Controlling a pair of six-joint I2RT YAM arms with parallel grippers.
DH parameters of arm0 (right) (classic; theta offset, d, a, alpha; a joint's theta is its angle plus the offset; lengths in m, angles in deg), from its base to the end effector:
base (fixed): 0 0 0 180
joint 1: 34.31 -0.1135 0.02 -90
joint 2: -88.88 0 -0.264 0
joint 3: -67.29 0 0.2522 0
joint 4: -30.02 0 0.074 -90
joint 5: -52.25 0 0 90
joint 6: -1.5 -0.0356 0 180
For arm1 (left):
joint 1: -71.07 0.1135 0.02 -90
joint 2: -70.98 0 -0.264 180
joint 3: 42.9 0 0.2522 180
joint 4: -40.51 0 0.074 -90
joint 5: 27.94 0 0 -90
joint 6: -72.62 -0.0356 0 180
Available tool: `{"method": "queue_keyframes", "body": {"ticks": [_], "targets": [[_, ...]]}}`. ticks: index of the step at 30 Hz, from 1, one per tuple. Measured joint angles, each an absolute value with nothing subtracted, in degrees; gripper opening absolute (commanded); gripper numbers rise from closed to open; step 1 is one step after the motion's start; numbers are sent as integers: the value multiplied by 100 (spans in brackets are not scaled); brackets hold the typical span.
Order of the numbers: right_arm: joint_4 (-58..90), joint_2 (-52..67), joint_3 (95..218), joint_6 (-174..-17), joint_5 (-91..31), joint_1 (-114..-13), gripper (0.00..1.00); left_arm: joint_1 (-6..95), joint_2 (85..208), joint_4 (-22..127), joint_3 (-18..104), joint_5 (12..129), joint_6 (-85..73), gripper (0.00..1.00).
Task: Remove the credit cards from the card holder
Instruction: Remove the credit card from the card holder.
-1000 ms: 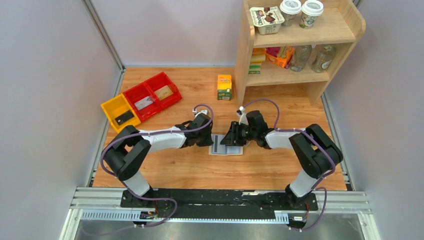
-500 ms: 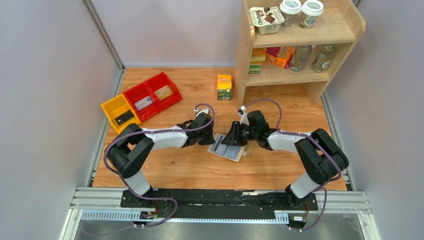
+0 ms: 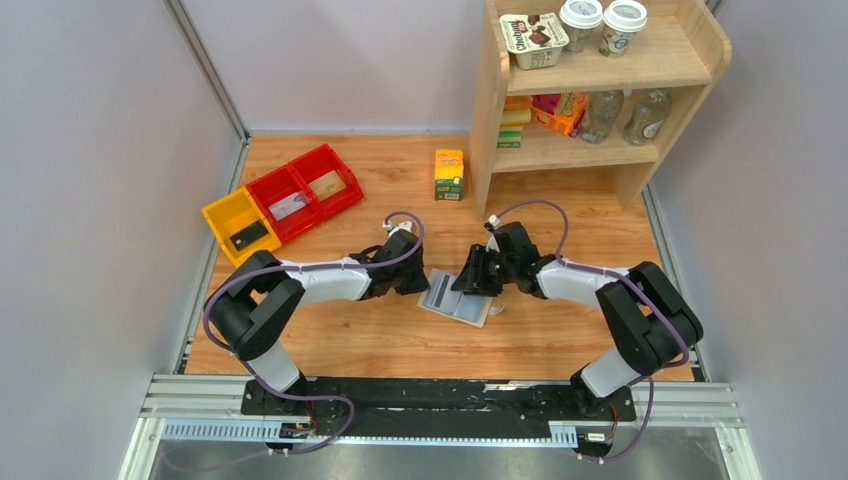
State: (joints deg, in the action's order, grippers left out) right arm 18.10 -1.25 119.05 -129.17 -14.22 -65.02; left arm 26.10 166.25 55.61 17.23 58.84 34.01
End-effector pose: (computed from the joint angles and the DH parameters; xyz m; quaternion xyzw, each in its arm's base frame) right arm 0.2390 0.1585 0.1389 0.0109 0.9233 0.3497 0.1582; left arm 0.2282 -0.2251 0.1470 -0.0622 0.9380 -0.2357 0.2463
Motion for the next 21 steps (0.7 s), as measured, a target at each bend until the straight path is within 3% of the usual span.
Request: {"method": "queue_keyframes", "body": {"ticks": [21], "targets": [[1474,-494,12377,-12609,-1254,-6502,43,2573,15665,5865,997,5897,3736,4]]}}
